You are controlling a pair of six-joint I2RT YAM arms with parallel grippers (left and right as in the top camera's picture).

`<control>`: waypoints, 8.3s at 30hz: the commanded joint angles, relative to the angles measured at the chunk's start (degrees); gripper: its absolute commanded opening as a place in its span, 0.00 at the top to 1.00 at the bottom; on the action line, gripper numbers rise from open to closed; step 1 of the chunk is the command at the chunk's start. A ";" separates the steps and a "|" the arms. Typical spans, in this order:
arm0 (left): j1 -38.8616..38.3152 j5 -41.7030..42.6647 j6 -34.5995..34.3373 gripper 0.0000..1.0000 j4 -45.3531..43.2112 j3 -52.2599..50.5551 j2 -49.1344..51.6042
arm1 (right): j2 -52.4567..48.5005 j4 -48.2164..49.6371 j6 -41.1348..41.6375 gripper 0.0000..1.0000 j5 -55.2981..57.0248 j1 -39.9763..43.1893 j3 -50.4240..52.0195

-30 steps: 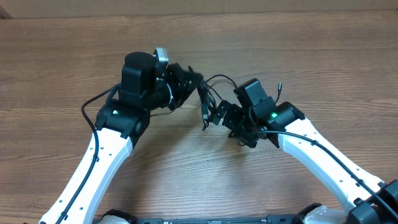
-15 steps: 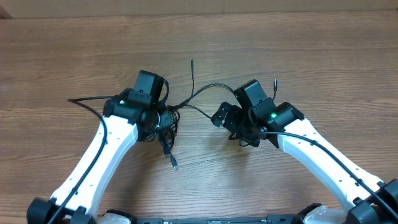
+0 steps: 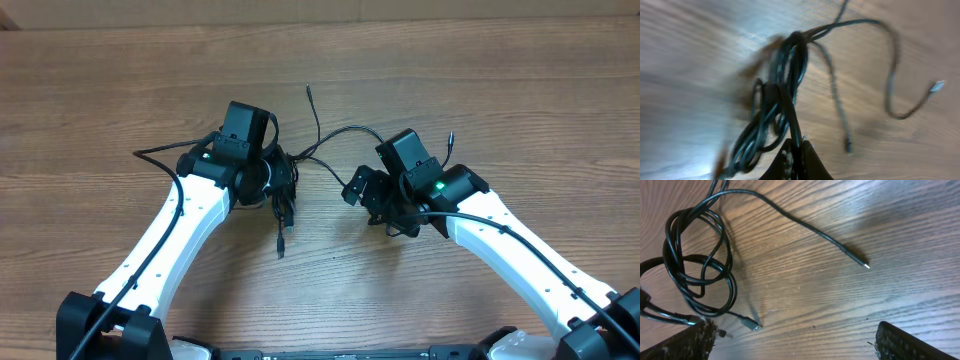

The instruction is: Untangle cables

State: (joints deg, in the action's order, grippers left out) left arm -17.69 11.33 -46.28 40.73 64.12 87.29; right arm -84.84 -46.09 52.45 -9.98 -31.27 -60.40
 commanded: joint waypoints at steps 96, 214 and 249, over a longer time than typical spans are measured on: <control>2.29 10.54 4.50 0.96 -18.27 0.92 5.40 | -0.17 2.05 -3.43 0.00 1.16 -0.50 0.35; 17.25 1.81 4.55 0.96 -8.85 0.92 -0.31 | -5.88 -3.26 -0.39 0.96 9.86 11.91 0.35; 0.42 18.03 43.54 0.22 -4.85 0.92 -0.31 | -5.84 23.30 -6.71 0.96 -29.18 12.39 0.33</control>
State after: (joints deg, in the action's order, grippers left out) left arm -17.08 29.89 -3.88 36.16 64.25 88.18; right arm -90.70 -24.86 46.46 -31.44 -19.79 -60.31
